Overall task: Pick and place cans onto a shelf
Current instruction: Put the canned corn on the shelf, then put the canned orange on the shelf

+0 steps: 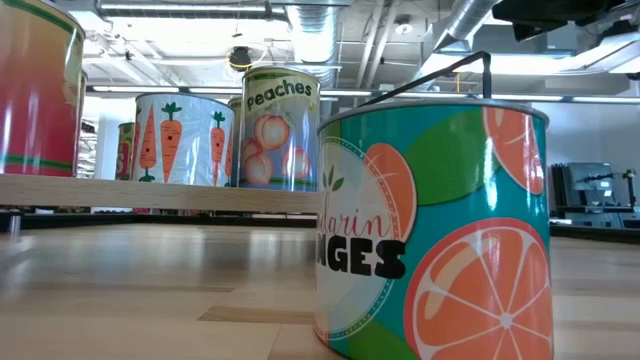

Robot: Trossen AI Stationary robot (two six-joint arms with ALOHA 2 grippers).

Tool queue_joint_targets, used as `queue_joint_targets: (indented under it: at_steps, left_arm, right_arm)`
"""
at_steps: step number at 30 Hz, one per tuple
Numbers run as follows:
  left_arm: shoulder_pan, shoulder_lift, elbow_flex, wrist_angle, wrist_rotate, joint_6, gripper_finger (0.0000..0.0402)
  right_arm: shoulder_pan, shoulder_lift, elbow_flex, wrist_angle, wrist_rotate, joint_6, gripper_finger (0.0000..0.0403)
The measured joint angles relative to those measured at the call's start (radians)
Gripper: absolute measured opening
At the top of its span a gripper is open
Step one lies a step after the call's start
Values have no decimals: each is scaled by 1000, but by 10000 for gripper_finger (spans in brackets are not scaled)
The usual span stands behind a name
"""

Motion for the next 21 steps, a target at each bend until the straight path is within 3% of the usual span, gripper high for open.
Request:
queue_joint_targets:
  at_steps: [14, 18, 21]
  left_arm:
    - [0, -44, 0, 41, -65, 27, 34]
    - [1, -89, -19, 143, -104, 124, 31]
    - [26, -151, -101, 291, -109, 201, 12]
  right_arm:
    - [0, 0, 0, 0, 0, 0, 9]
    - [0, 0, 0, 0, 0, 0, 9]
    - [0, 0, 0, 1, 1, 1, 9]
